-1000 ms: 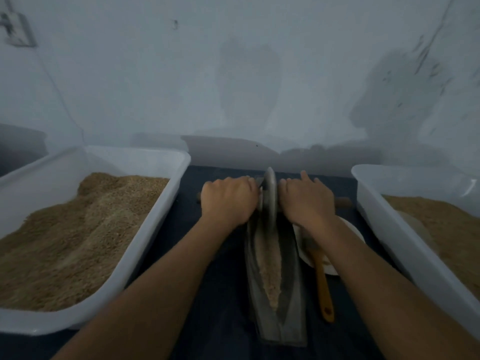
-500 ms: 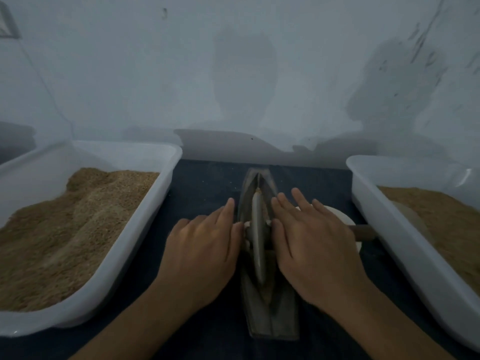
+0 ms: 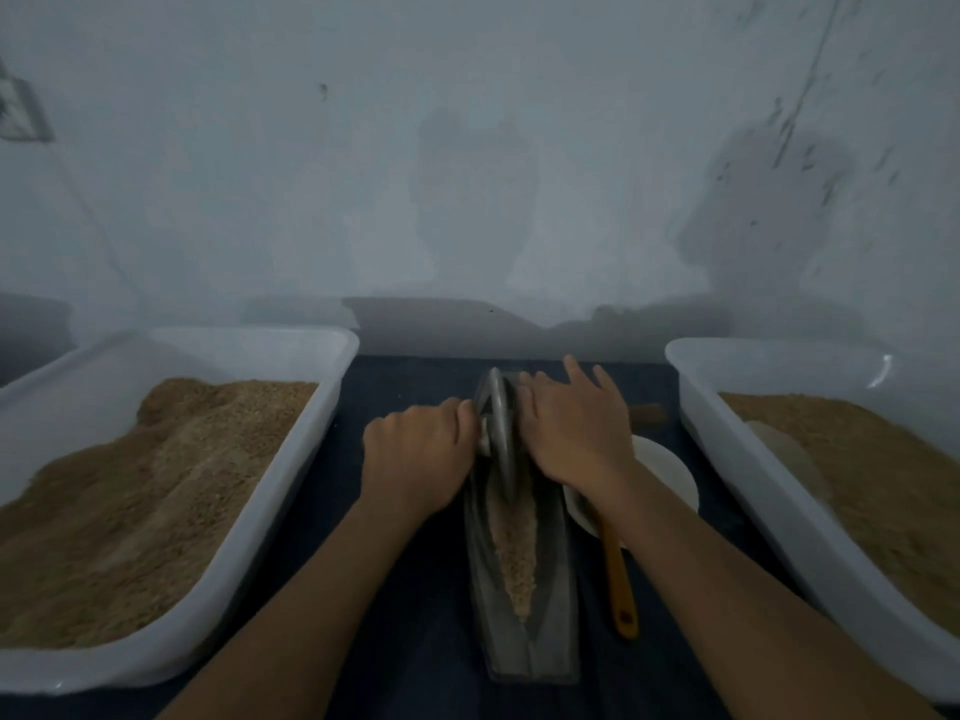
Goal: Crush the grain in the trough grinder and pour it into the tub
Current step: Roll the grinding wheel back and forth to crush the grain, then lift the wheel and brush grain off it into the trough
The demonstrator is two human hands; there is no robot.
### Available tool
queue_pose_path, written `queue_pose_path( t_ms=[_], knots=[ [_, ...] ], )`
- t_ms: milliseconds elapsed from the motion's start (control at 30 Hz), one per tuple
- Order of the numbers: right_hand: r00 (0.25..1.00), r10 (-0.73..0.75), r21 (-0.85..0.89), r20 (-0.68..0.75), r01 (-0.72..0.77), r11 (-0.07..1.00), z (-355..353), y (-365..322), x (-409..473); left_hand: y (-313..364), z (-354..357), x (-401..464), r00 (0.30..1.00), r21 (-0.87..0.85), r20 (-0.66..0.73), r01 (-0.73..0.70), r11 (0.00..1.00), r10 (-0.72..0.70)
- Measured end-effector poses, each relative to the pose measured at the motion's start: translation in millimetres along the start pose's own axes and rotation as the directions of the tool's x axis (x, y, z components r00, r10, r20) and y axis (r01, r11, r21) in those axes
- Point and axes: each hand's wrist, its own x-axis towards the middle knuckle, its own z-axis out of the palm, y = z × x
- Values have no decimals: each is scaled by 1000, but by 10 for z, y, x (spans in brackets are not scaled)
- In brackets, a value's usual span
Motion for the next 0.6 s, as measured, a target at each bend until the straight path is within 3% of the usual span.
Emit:
queue_pose_path(
  t_ms=[100,167,267,333,433,500,600],
  knots=[
    [983,-74,252,-167,115,961,-75,54,-202,28,6,-15,993,-110,-11,114,987,-116],
    [953,-74,440,-294,203,875,-173,107,-386,33,72,3,966,-289,39,255,923,-255],
    [841,-124,399,-527,374,837,-295,196,-681,31,158,18,894,-477,169,443,760,-415],
    [761,-197,314,-619,469,826,-352,220,-826,26,195,12,862,-525,199,495,692,-466],
    [687,-323,170,-650,547,820,-387,268,-947,31,241,-15,864,-519,135,479,708,-485],
    [676,-397,81,-621,559,825,-397,357,-1007,36,254,-11,861,-524,125,480,704,-494],
    [783,-458,40,-421,520,853,-382,547,-1117,45,266,18,843,-515,136,510,690,-521]
  ],
)
